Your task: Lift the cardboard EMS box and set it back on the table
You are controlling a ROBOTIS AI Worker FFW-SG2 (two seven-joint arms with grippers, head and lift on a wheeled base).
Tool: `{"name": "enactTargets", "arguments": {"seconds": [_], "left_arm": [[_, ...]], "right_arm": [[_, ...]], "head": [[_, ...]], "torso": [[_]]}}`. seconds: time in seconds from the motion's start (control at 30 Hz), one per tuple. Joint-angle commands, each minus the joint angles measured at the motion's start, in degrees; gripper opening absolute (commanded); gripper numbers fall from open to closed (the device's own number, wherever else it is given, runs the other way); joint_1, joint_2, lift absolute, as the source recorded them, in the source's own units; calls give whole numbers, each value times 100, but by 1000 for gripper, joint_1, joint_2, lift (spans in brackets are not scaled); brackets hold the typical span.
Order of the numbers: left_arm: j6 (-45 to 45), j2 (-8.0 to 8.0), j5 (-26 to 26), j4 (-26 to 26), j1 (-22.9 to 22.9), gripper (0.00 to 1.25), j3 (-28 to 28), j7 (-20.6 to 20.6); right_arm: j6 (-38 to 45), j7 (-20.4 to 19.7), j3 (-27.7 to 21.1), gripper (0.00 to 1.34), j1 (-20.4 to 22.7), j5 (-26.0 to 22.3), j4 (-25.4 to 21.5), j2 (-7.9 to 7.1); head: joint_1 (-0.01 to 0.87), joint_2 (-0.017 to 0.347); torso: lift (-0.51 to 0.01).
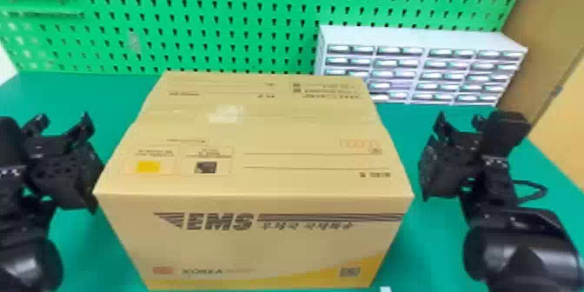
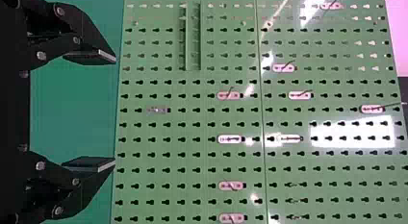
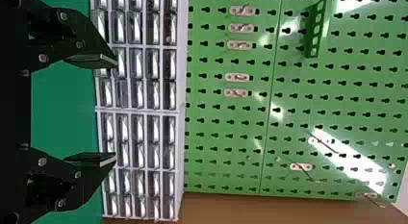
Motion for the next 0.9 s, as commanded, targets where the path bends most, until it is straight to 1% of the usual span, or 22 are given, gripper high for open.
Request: {"name": "enactTargets", "arguments": {"seconds": [0.0, 0.87], "left_arm": [[-4, 0, -5, 0, -2, 752, 1, 0], [-13, 0, 3, 0, -2, 752, 27, 0]], "right_arm": [[0, 0, 0, 775, 0, 0, 0, 0], [0, 0, -8, 775, 9, 0, -9, 17]], "head": [[678, -15], [678, -15]], "torso": [[-92], [-92]]}}
